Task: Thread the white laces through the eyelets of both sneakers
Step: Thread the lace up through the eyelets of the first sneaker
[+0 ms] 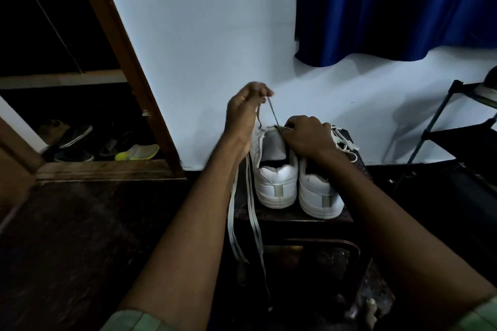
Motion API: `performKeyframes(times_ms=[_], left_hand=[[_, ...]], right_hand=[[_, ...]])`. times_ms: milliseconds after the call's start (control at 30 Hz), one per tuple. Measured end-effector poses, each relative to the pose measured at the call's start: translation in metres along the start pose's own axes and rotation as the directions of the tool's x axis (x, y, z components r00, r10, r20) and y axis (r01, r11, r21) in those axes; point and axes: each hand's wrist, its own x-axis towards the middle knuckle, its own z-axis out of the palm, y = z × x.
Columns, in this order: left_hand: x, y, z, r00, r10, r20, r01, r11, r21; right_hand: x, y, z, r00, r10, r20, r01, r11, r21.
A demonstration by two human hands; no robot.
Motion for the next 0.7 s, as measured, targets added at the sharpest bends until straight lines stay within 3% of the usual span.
performKeyframes(times_ms=[67, 133, 200, 233, 267, 333, 433, 533, 600, 700], left_hand=[[0.003, -0.003, -0.001, 0.994, 0.007, -0.110, -0.016, 0.996, -0.086], [0.005, -0.007, -0.006, 0.994, -0.041, -0.100, 0.030, 0.994, -0.103], [0.004, -0.011, -0.010, 0.997, -0.062, -0.044, 0.064, 0.998, 0.028], [0.004, -0.015, -0.011, 0.999, -0.037, -0.027, 0.042, 0.977, 0.208], [0.005, -0.020, -0.014, 1.000, 0.004, -0.003, -0.003, 0.901, 0.434], [0.002, -0.026, -0.017, 0.996, 0.048, 0.072, -0.087, 0.626, 0.775], [-0.005, -0.031, -0.013, 0.986, 0.026, 0.166, -0.166, 0.325, 0.931], [-0.009, -0.035, -0.001, 0.977, 0.055, 0.205, -0.211, 0.156, 0.965], [-0.008, -0.038, 0.002, 0.978, 0.117, 0.173, -0.195, 0.212, 0.958], [-0.006, -0.040, 0.000, 0.991, 0.125, 0.042, -0.102, 0.526, 0.844]], right_hand=[[0.000, 0.000, 0.000, 1.000, 0.004, 0.006, -0.004, 1.000, 0.000], [0.000, 0.000, 0.000, 1.000, 0.001, 0.012, -0.001, 1.000, -0.004], [0.000, 0.000, 0.000, 1.000, -0.006, 0.014, 0.006, 1.000, -0.004], [-0.001, -0.001, 0.000, 1.000, -0.008, 0.016, 0.008, 1.000, -0.002], [-0.001, -0.001, -0.001, 1.000, -0.008, 0.019, 0.008, 1.000, -0.001], [-0.002, -0.002, -0.002, 1.000, -0.007, 0.025, 0.007, 1.000, -0.010], [-0.003, -0.003, -0.004, 0.999, -0.002, 0.034, 0.003, 1.000, -0.006], [-0.003, -0.002, -0.004, 0.999, -0.001, 0.038, 0.001, 1.000, 0.003], [-0.002, -0.001, -0.003, 0.999, 0.001, 0.042, -0.001, 1.000, 0.005], [0.000, 0.000, -0.001, 0.999, 0.005, 0.042, -0.006, 1.000, 0.011]])
